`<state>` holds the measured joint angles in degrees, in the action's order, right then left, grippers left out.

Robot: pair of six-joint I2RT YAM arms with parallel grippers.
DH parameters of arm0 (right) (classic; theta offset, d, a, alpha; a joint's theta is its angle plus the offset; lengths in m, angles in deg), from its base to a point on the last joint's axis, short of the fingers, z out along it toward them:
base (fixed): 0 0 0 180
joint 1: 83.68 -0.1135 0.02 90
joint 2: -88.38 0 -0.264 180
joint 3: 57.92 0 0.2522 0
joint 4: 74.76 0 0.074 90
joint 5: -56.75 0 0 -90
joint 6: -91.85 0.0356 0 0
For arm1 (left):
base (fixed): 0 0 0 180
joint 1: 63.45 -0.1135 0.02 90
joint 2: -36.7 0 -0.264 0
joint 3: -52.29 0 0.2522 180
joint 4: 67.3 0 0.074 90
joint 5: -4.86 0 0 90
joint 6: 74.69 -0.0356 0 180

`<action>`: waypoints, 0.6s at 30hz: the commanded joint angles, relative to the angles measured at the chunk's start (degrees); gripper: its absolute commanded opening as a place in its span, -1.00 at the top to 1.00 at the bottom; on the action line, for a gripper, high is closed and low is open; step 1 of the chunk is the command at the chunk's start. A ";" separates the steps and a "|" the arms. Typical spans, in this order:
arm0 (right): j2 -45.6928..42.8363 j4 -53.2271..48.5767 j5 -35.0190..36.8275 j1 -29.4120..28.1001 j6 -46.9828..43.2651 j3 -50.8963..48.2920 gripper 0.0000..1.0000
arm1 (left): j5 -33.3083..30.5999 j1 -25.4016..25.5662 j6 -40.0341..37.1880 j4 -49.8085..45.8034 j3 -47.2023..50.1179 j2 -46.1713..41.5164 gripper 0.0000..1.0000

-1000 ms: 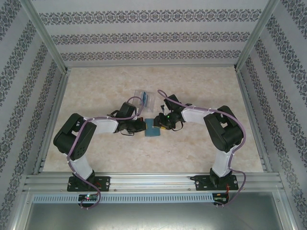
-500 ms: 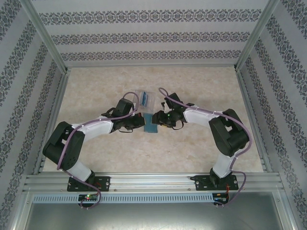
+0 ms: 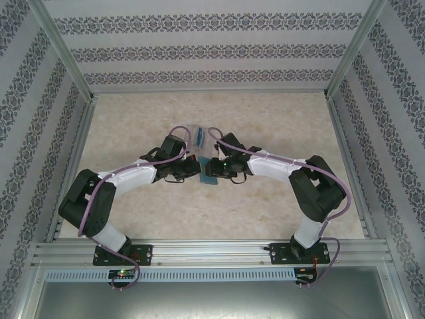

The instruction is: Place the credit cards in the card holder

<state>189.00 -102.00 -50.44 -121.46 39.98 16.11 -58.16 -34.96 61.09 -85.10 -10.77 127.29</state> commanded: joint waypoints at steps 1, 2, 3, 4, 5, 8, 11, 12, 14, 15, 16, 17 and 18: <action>0.83 -1.22 5.12 -1.12 -1.76 1.21 0.18 | 3.18 0.52 1.65 2.39 -0.43 -1.82 1.00; 0.57 -1.86 6.44 -1.40 -2.11 1.42 0.14 | 3.67 0.58 1.86 2.38 -0.59 -1.75 1.00; 0.34 -2.30 7.44 -1.67 -2.27 1.61 0.08 | 4.20 0.51 2.05 2.57 -0.71 -1.83 1.00; 0.15 -2.49 8.15 -1.93 -2.84 1.80 0.03 | 4.68 0.60 2.26 3.05 -0.47 -1.95 1.00; 0.23 -2.65 8.49 -2.09 -3.19 2.06 0.01 | 4.66 0.52 2.37 3.19 -0.32 -2.00 1.00; 1.05 -3.36 8.95 -2.44 -3.16 2.92 0.06 | 5.27 0.52 2.53 2.67 -0.75 -1.84 1.00; 0.92 -2.90 10.75 -2.80 -2.24 2.55 0.21 | 5.79 0.52 2.51 2.86 -0.52 -2.48 1.00; 0.74 -2.54 11.57 -2.78 -2.11 2.19 0.26 | 5.31 0.58 2.33 2.67 -0.33 -2.69 1.00; 0.48 -3.78 14.18 -2.78 -2.22 2.26 0.38 | 4.24 0.58 1.97 1.12 -0.74 -2.74 1.00; 0.31 -4.49 15.07 -2.78 -2.32 2.37 0.42 | 4.27 0.52 2.02 0.53 -0.84 -2.61 1.00; 0.06 -5.18 16.05 -2.80 -2.53 2.39 0.46 | 4.50 0.56 2.23 0.47 -0.88 -2.78 1.00; -0.27 -5.35 16.99 -2.74 -2.67 2.09 0.51 | 4.57 0.59 2.27 0.84 -0.55 -2.95 1.00; -0.42 -5.52 17.58 -2.76 -2.90 1.79 0.53 | 4.23 0.61 2.34 0.87 -0.31 -3.10 1.00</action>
<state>189.13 -104.40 -40.30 -124.72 37.59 17.86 -55.80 -34.96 62.77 -84.68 -10.77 127.20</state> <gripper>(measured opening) 0.242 0.065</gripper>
